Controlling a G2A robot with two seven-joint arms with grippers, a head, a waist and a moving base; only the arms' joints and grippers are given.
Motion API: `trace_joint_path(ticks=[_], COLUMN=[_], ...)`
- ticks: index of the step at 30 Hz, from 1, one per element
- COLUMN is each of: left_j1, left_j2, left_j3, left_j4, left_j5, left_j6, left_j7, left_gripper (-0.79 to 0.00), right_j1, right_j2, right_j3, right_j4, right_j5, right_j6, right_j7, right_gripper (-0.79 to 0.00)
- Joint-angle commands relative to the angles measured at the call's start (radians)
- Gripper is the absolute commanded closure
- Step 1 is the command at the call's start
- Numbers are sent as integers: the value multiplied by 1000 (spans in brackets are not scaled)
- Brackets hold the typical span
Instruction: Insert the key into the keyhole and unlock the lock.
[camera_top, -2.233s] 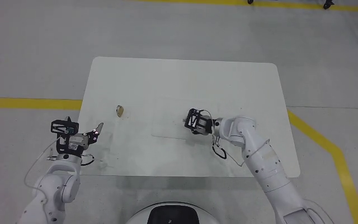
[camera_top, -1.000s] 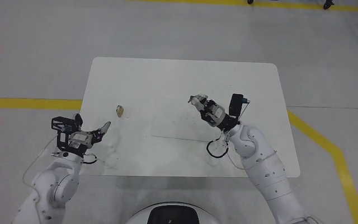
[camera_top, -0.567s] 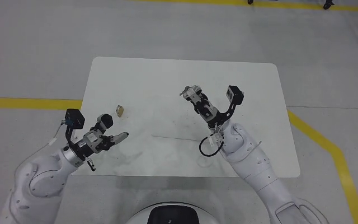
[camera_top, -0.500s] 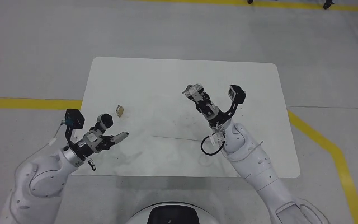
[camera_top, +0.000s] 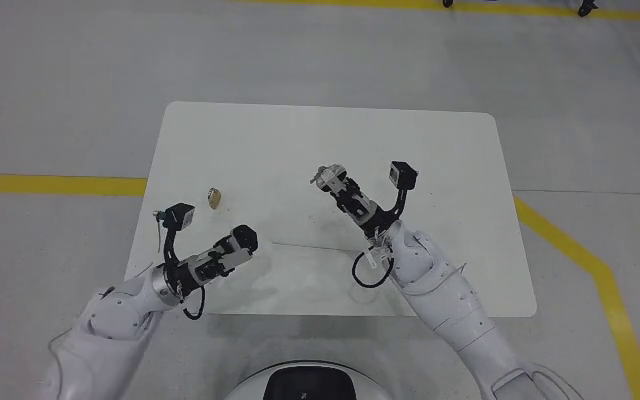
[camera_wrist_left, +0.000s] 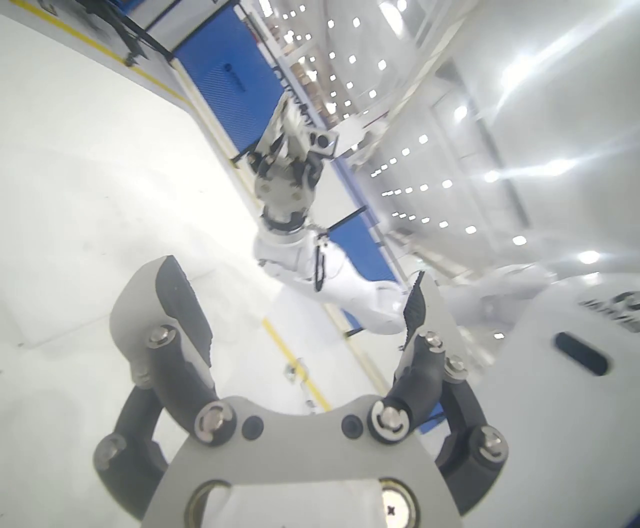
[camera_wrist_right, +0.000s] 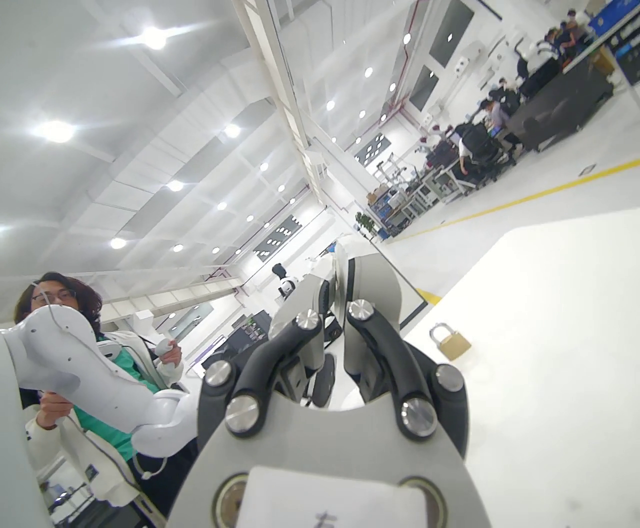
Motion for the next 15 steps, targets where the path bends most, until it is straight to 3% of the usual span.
trace_joint_path(ticks=[1,4,8,11,12,15], left_j1=[-19,-24,-33,-52,-63,-91], left_j2=[0,-7,-14,-18,-19,-20], left_j3=[7,38,78,119,123,133], left_j4=[7,-8,-10,9,23,63], left_j5=[51,104,137,-15,-51,-68], left_j6=[-54,-118,-136,-85,-68,-71], left_j7=[-30,12,68,78,73,66], left_gripper=[-785,-785,-785,-597,-576,-625], right_j1=[-2,-2,2,6,9,23], right_j2=[3,8,8,4,2,-6], right_j3=[0,0,-2,-11,-15,-31], right_j4=[-16,-32,-39,-40,-36,-19], right_j5=[45,81,131,176,190,233], right_j6=[1,17,22,24,28,47], right_j7=[73,165,234,267,277,306], right_gripper=[0,0,0,0,0,0])
